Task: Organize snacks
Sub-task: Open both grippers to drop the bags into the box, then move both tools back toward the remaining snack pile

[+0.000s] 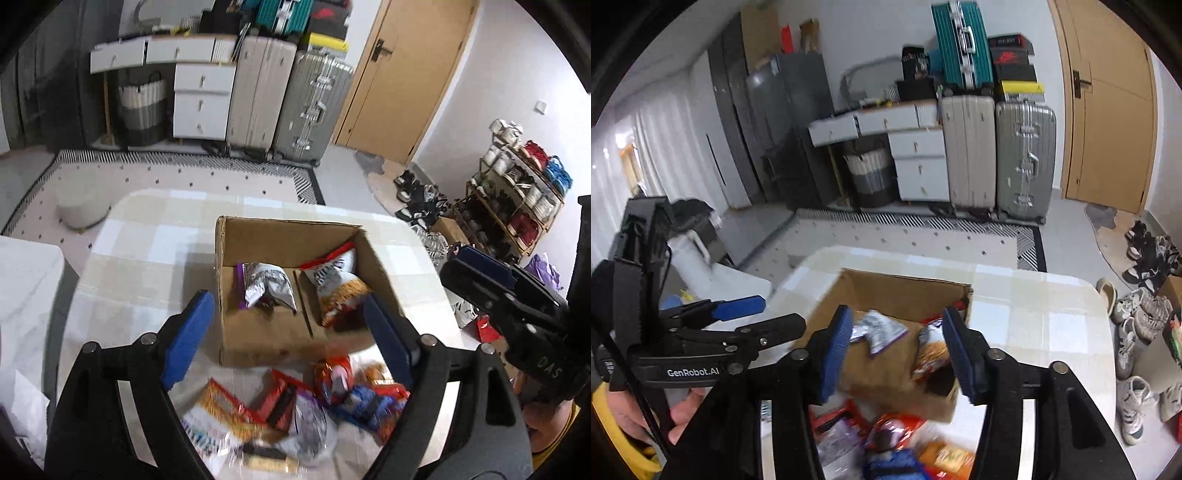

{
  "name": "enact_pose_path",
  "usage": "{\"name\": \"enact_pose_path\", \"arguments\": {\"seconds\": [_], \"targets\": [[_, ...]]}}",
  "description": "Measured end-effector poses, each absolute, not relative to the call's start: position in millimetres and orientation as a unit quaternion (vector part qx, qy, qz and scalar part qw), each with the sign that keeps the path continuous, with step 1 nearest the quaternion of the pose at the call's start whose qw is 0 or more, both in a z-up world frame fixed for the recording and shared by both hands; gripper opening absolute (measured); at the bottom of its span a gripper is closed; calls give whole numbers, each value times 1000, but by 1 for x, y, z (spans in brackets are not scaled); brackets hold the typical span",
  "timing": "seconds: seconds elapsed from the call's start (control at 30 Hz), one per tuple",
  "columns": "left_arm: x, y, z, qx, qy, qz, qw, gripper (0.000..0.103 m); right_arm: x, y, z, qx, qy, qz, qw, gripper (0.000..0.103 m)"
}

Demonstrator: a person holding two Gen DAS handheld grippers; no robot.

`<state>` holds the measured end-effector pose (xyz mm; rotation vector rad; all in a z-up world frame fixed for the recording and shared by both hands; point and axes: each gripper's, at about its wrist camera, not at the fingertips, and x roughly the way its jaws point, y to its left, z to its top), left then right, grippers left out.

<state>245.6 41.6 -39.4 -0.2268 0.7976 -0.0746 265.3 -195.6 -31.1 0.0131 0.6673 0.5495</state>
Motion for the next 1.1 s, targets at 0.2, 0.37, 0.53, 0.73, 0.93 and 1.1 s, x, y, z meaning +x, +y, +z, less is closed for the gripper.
{"name": "enact_pose_path", "arguments": {"seconds": [0.2, 0.37, 0.53, 0.73, 0.93, 1.1], "targets": [[166, 27, -7, -90, 343, -52, 934, 86, 176, -217, -6, 27, 257, 291, 921, 78], [90, 25, 5, -89, 285, -47, 953, 103, 100, -238, 0, 36, 203, 287, 935, 90], [26, 25, 0, -81, 253, -37, 963, 103, 51, -255, -14, 57, 182, 272, 943, 93], [-13, 22, -23, -63, 246, -17, 967, 103, 13, -264, -40, 70, 172, 245, 952, 94], [-28, 27, -48, -67, 254, 9, 965, 103, -4, -262, -63, 48, 171, 228, 957, 95], [-22, 29, -55, -67, 257, 18, 964, 103, -10, -257, -79, 54, 186, 233, 953, 95]]}}
